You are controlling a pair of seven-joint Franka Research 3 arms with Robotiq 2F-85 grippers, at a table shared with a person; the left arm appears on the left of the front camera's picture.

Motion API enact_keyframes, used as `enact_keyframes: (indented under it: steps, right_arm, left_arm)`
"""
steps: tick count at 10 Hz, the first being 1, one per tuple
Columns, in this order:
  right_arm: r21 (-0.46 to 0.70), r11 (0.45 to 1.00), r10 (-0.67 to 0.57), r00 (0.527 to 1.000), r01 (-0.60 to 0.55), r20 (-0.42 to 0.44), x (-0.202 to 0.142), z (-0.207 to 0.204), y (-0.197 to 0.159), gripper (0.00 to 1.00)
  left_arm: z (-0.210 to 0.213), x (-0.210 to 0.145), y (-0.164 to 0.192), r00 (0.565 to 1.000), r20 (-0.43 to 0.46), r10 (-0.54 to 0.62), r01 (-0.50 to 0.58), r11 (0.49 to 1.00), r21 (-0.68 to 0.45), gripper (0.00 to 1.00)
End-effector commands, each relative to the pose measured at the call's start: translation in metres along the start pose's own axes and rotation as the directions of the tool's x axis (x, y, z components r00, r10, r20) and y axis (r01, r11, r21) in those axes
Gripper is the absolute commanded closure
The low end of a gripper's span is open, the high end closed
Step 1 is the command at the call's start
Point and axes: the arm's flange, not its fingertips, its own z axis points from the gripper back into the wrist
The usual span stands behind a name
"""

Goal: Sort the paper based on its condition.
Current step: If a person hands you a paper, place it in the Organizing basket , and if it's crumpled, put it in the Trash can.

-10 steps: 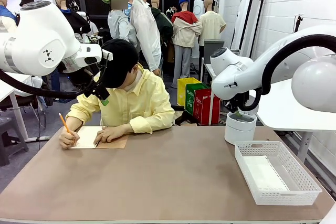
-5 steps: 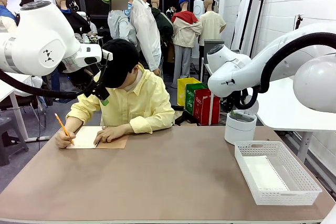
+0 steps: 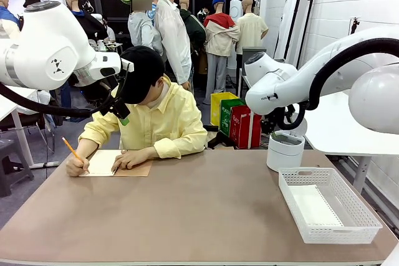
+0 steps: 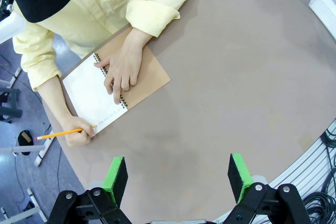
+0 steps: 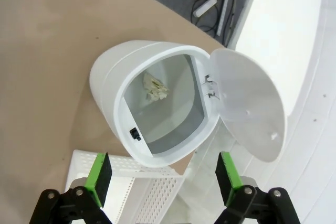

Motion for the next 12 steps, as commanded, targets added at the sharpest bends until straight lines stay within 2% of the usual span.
enact_keyframes:
  steps: [1, 12]
  right_arm:
    - [-0.006, 1.0, -0.004, 1.0, 0.004, 0.002, -0.0004, -0.0015, -0.0036, 0.0]
    - [-0.006, 1.0, -0.004, 1.0, 0.004, 0.002, -0.0004, -0.0015, -0.0036, 0.0]
  left_arm:
    - [0.001, 0.0001, 0.0014, 1.0, 0.002, -0.002, 0.002, 1.0, 0.0, 0.0]
    - [0.001, 0.0001, 0.0014, 1.0, 0.002, -0.002, 0.002, 1.0, 0.0, 0.0]
